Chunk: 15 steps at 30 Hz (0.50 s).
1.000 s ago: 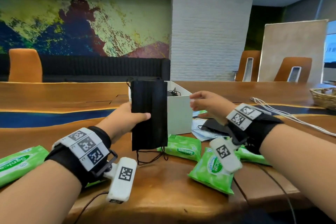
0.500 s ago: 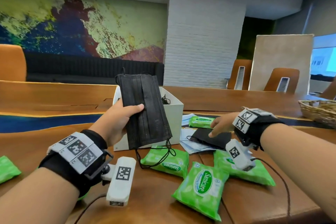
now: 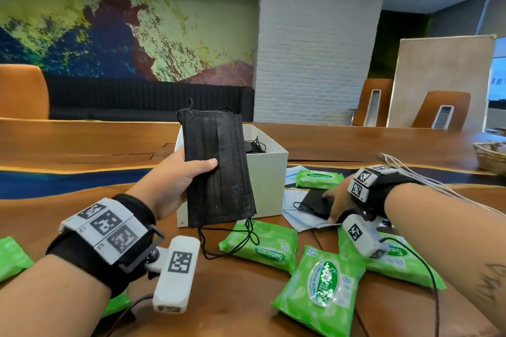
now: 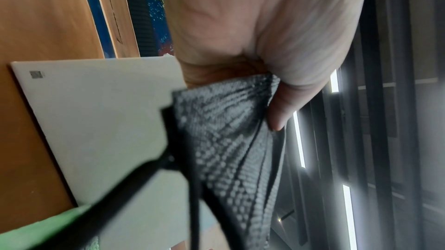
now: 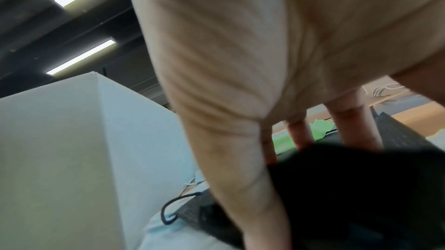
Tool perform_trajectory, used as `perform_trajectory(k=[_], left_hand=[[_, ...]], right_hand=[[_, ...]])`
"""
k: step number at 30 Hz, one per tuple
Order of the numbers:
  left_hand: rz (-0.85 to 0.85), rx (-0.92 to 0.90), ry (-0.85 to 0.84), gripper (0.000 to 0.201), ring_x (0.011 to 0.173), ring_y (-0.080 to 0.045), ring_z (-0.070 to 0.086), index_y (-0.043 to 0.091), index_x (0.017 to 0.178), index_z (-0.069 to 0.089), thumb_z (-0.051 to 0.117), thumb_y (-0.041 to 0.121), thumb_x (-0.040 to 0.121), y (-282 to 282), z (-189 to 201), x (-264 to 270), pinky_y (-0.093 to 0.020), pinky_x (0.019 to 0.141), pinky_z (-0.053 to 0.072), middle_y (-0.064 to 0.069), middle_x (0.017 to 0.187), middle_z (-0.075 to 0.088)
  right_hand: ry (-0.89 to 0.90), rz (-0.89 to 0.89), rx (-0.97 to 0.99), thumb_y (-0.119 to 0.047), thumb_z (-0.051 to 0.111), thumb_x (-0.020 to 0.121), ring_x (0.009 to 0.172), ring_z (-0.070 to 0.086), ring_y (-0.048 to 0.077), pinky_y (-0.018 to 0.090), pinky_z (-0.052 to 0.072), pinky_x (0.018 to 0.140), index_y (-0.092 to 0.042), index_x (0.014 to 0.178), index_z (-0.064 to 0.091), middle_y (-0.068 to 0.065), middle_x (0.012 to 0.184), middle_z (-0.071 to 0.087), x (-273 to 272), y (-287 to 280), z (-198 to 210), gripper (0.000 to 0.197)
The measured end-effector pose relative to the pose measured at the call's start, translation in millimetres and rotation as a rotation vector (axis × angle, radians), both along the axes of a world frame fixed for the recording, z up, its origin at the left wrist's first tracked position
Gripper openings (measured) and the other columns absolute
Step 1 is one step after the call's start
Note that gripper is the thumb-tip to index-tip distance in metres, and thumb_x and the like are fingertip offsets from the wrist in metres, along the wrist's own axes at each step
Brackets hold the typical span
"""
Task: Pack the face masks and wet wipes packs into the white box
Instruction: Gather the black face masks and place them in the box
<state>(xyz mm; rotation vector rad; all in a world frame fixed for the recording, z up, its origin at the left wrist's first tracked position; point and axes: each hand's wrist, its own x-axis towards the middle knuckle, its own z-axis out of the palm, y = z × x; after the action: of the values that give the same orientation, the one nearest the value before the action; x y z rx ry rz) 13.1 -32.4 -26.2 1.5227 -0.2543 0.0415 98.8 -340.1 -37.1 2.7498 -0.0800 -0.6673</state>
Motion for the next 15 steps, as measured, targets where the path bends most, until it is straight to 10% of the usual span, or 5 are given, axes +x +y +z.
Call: perform_trajectory(k=[5, 9, 15], left_hand=[[-0.012, 0.009, -0.001, 0.027, 0.087, -0.013, 0.071, 0.025, 0.111, 0.058, 0.053, 0.005, 0.093, 1.0, -2.3, -3.1, -0.026, 0.067, 0.054, 0.002, 0.098, 0.074], [0.005, 0.017, -0.003, 0.026, 0.09, -0.014, 0.071, 0.025, 0.109, 0.059, 0.053, 0.006, 0.093, 4.7, -2.3, -6.6, -0.029, 0.071, 0.053, 0.001, 0.1, 0.074], [0.041, 0.017, 0.011, 0.032, 0.104, -0.021, 0.065, 0.023, 0.12, 0.055, 0.056, 0.009, 0.091, 12.2, 2.4, -14.3, -0.037, 0.084, 0.051, -0.004, 0.112, 0.069]], right_hand=[[-0.039, 0.012, -0.012, -0.04, 0.044, 0.098, 0.123, 0.047, 0.024, 0.027, 0.038, 0.09, -0.025, 0.148, 0.028, 0.005, 0.145, 0.042, -2.8, -1.3, 5.8, 0.054], [-0.201, -0.036, 0.076, -0.035, 0.042, 0.099, 0.087, 0.055, 0.02, 0.024, 0.044, 0.067, -0.008, 0.126, 0.057, 0.006, 0.102, 0.059, -8.6, -11.8, 7.6, 0.042], [-0.456, -0.093, 0.358, -0.024, 0.05, 0.097, 0.091, 0.063, 0.026, 0.033, 0.052, 0.079, -0.004, 0.116, 0.062, 0.012, 0.104, 0.066, -26.9, -22.7, 27.2, 0.03]])
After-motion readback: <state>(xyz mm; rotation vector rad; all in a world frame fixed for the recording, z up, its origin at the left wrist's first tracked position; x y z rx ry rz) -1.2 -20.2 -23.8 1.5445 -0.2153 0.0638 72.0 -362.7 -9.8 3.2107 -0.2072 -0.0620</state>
